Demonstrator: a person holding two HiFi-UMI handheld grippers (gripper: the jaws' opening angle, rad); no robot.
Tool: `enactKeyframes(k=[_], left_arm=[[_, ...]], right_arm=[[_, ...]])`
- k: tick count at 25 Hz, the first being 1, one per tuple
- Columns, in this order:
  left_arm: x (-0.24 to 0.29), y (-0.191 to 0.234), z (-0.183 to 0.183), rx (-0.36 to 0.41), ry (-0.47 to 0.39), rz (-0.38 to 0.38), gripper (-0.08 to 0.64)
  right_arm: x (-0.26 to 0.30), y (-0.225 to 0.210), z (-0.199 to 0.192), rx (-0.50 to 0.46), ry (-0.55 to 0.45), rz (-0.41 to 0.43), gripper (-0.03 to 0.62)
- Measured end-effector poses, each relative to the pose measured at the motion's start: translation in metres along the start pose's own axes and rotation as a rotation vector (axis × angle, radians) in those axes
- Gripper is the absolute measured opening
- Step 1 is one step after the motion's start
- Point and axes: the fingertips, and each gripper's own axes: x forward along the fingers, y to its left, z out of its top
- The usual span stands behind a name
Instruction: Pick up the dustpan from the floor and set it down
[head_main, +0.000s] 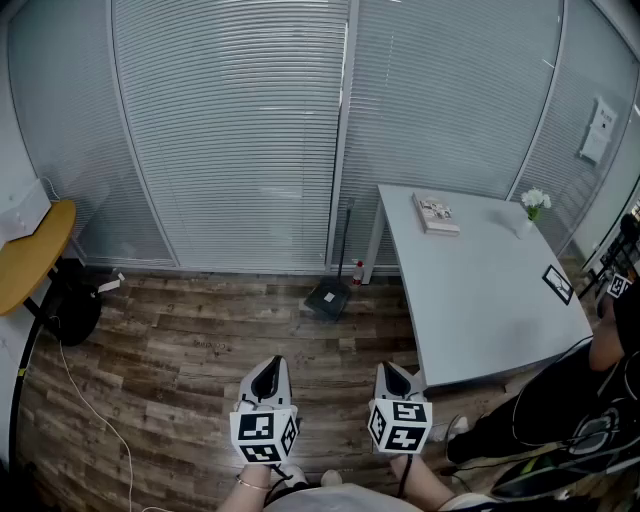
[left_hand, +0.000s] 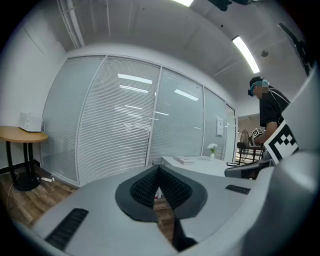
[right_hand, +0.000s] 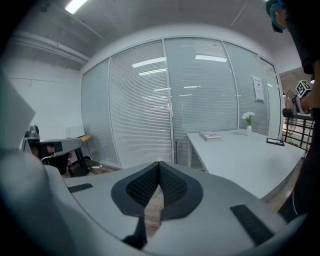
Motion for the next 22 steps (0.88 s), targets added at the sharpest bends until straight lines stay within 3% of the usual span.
enactKeyframes(k=[13,22], left_arm=[[0.001,0.036,-0.005,-0.034,0.013,0.028,0.017],[0.014,0.06,-0.004,-0.006,0.007,-0.001,0.017]], right_arm=[[0.013,0.022,0.001,0.03,0.002,0.016,0.032],[0.031,0.032,-0.002,0.069,0.011,-0.032,0.032]])
